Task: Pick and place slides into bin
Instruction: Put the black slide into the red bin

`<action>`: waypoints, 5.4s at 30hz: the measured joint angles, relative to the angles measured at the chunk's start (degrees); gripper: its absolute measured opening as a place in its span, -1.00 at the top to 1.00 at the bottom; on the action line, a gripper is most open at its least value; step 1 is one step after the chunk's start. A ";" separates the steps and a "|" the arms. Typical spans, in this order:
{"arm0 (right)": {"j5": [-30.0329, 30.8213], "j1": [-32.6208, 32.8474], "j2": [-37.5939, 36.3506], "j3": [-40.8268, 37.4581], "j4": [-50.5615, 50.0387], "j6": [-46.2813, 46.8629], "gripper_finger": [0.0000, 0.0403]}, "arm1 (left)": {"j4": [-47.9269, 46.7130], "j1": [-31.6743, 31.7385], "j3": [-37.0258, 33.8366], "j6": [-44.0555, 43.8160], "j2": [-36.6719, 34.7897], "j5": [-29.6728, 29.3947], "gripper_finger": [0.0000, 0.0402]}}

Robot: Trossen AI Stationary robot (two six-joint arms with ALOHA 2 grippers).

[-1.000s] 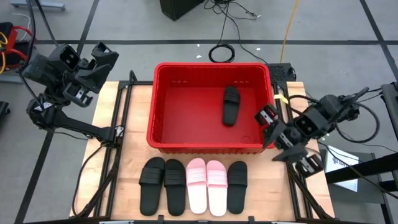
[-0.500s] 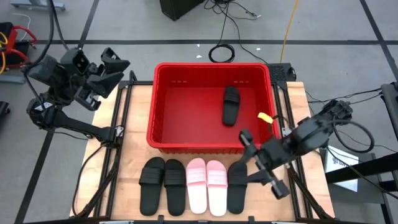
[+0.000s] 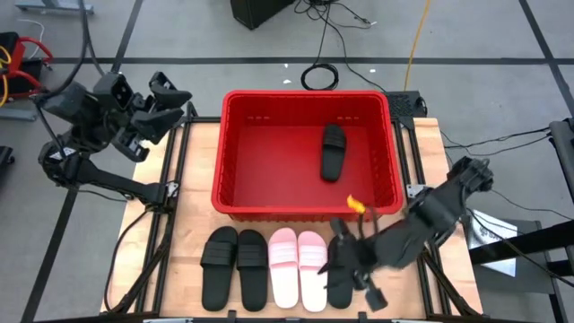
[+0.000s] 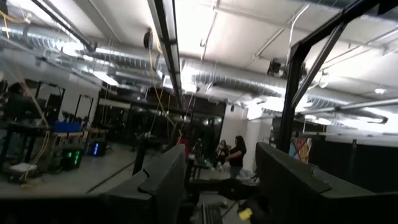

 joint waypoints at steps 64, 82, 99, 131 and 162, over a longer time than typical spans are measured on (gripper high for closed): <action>18.14 9.96 11.06 -36.92 -10.09 29.69 0.38 | -5.56 0.00 -0.01 -0.87 -0.07 -0.09 -0.01; 20.09 8.27 11.00 -42.63 -8.60 35.04 0.38 | -5.66 0.00 0.00 -0.94 0.04 -0.15 -0.01; 21.99 6.18 10.63 -42.71 -10.43 36.03 0.41 | -5.94 0.00 -0.01 -1.09 0.04 -0.15 -0.01; 24.09 5.70 7.40 -42.84 -10.32 42.70 0.99 | -8.50 0.00 0.00 -1.14 0.07 -0.17 -0.01; 16.20 3.90 -21.12 -42.75 22.14 13.26 1.00 | -8.48 0.00 0.00 0.43 0.07 -0.20 -0.01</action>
